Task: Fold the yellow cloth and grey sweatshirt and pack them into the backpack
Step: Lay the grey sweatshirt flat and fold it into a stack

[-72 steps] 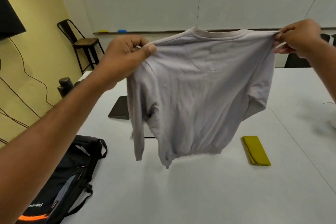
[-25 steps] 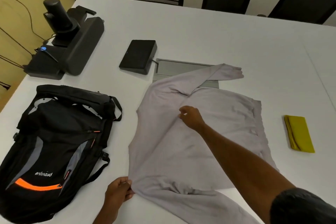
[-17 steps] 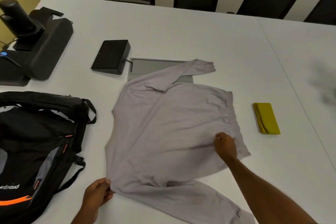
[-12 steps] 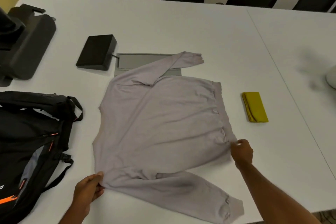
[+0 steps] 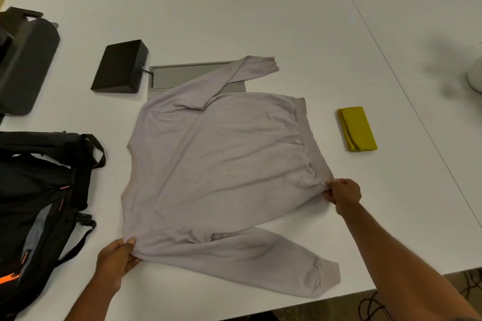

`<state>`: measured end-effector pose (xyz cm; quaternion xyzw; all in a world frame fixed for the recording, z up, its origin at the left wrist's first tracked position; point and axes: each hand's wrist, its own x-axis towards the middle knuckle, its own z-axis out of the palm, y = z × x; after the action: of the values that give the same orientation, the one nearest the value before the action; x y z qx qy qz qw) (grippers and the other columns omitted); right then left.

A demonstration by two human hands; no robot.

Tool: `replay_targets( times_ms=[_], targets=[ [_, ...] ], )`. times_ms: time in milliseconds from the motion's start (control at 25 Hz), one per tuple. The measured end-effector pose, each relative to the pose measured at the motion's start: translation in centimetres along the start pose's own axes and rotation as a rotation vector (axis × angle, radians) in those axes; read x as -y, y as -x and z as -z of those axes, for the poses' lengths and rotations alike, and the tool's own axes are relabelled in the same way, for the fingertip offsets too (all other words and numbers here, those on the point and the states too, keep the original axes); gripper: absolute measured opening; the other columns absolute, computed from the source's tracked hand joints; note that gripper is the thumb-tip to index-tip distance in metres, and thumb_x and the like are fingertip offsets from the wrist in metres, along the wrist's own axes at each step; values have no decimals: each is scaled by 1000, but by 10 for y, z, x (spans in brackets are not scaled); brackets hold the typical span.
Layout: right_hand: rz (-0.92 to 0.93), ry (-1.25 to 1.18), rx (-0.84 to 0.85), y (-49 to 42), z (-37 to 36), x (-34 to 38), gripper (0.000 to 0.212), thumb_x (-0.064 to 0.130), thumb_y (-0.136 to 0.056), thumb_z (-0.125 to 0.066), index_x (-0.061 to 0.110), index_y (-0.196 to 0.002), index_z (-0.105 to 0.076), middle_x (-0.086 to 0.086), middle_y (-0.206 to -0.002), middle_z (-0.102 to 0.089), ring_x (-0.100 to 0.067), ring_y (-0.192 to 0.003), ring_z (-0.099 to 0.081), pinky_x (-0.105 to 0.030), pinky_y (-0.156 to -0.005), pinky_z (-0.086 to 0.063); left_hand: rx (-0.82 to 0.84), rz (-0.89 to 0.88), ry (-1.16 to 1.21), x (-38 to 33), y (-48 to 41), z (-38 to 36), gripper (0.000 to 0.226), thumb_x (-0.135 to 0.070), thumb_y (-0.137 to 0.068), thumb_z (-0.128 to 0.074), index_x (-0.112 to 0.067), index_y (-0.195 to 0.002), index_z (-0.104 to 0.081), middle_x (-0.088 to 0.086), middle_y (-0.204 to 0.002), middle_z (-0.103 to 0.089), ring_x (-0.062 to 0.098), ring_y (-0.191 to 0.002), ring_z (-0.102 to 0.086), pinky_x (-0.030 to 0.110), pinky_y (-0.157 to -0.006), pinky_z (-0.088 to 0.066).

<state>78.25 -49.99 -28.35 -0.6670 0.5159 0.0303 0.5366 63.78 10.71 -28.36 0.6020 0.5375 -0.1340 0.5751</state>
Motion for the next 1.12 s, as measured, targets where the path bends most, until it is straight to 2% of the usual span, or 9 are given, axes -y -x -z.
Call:
replay_targets(
  times_ms=[80,160,440,600,680,760,920,1040,1120],
  targets=[
    [9,-23,-33,1,12,-11,18,-3,-88,-77,-4,-105,-69,-22,-94,-68,-28,-61,-63,-25,-45,-59,-51,-21,-66,5,-2,5,11,-10,-106,-65,0,-112,-65,16,-120,-65,34,-109,-60,49,-91,-61],
    [-17,-42,-47,6,23,-25,23,-3,-87,-79,-3,-108,-70,-23,-98,-69,-28,-62,-64,-25,-47,-60,-104,-47,-158,12,-3,12,12,-12,-106,-65,-2,-112,-66,18,-124,-66,37,-108,-60,54,-98,-56],
    [-64,36,-22,29,42,-59,23,-2,-88,-82,-2,-107,-70,-18,-94,-70,-27,-63,-65,-21,-48,-60,-216,-210,-347,29,3,19,14,-17,-104,-68,-6,-112,-65,19,-105,-67,41,-99,-62,62,-94,-58],
    [-33,134,-19,34,46,-63,20,0,-88,-82,4,-104,-70,-19,-98,-73,-29,-65,-68,-24,-53,-61,-244,-276,-409,25,6,21,12,-15,-105,-67,-8,-113,-64,22,-108,-68,39,-98,-59,53,-94,-54],
    [-37,157,-21,36,49,-69,24,1,-88,-82,4,-108,-69,-22,-103,-72,-31,-68,-70,-32,-66,-64,-278,-279,-448,25,8,20,20,-11,-105,-66,1,-120,-64,25,-110,-68,37,-98,-56,49,-92,-47],
    [-48,162,-21,38,52,-74,28,0,-88,-83,2,-111,-67,-25,-105,-72,-33,-70,-71,-42,-80,-64,-292,-276,-489,25,9,22,25,-12,-104,-66,1,-125,-62,28,-114,-68,40,-98,-56,52,-90,-47],
    [-54,255,-9,44,60,-81,31,3,-87,-84,2,-113,-66,-25,-100,-73,-33,-70,-71,-42,-77,-64,-339,-131,-528,24,10,18,43,-22,-100,-72,-7,-136,-54,32,-126,-65,52,-114,-60,57,-93,-49],
    [11,486,-52,47,56,-77,42,18,-86,-85,6,-121,-65,-18,-109,-71,-36,-92,-69,-48,-86,-60,-467,-137,-584,19,10,2,61,-18,-92,-80,-2,-143,-52,36,-137,-58,56,-127,-52,69,-102,-46],
    [129,599,-106,55,44,-64,50,28,-89,-82,9,-131,-62,-19,-127,-65,-40,-109,-65,-48,-90,-55,-503,-314,-630,12,15,-17,65,-13,-88,-80,2,-144,-50,37,-142,-54,55,-137,-45,71,-104,-41]
  ],
)
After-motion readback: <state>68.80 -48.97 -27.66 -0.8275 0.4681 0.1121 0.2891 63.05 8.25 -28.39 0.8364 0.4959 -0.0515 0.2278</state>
